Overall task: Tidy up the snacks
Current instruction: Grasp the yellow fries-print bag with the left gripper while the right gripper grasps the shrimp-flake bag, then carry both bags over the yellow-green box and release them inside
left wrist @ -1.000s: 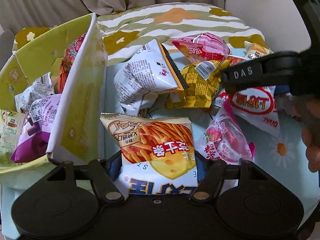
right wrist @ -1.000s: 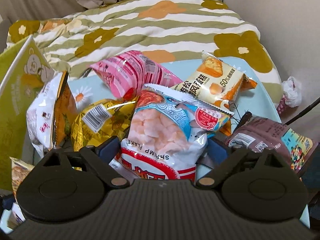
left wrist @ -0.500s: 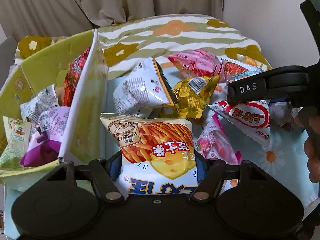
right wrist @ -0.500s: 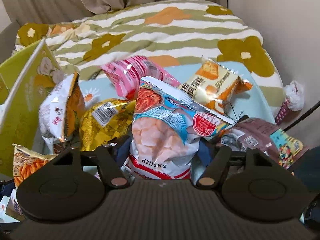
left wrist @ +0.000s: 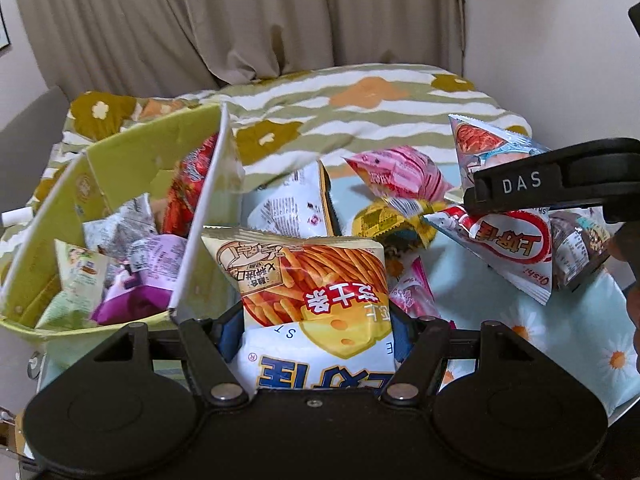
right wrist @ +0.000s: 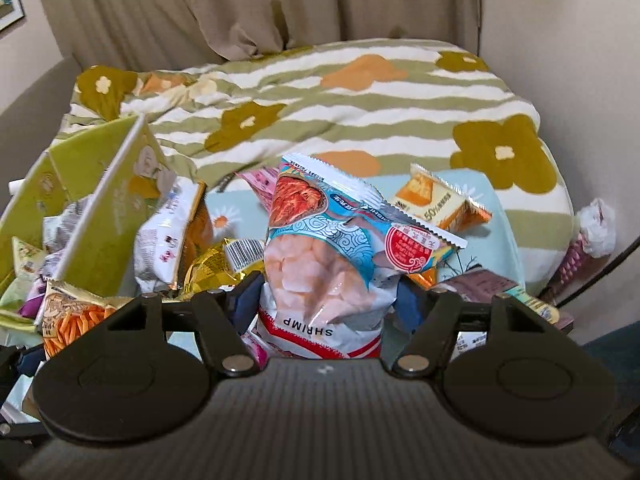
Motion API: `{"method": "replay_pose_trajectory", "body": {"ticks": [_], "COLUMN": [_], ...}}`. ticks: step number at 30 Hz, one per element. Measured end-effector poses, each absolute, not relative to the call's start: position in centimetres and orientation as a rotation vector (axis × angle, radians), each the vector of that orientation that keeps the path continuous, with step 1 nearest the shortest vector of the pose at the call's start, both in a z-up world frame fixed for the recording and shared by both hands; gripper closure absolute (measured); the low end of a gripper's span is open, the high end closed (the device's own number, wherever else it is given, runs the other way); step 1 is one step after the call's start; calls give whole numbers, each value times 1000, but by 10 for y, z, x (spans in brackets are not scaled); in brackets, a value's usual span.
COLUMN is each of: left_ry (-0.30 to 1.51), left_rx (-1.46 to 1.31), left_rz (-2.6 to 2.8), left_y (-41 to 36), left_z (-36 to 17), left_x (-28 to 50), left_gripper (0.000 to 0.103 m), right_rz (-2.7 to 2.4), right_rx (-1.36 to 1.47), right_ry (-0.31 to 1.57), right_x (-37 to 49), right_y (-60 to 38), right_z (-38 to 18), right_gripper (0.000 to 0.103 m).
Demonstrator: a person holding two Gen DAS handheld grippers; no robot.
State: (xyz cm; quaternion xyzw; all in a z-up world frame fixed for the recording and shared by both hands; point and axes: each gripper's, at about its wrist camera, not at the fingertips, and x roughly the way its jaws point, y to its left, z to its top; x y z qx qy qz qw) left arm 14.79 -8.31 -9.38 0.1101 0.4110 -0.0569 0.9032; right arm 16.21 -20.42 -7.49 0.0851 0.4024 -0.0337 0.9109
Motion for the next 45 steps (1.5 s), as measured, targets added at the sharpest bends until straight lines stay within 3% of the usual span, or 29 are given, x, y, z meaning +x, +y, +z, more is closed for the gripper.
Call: {"method": "replay_pose_trajectory", "body": {"ticks": [27,45], "left_ry": [750,670], "left_rx": [247,212], "left_rz": [-9,-33], "left_y": [-73,18], "left_z": [-58,-21], "left_x": [137,195], "left_gripper": [31,31], "right_rz": [100,97], "right_rx": [157,160], "right_ry": [717,670], "right_x": [149,201], "right_y": [-185,-113], "right_z": [-35,-2], "right_gripper": [20,20]}}
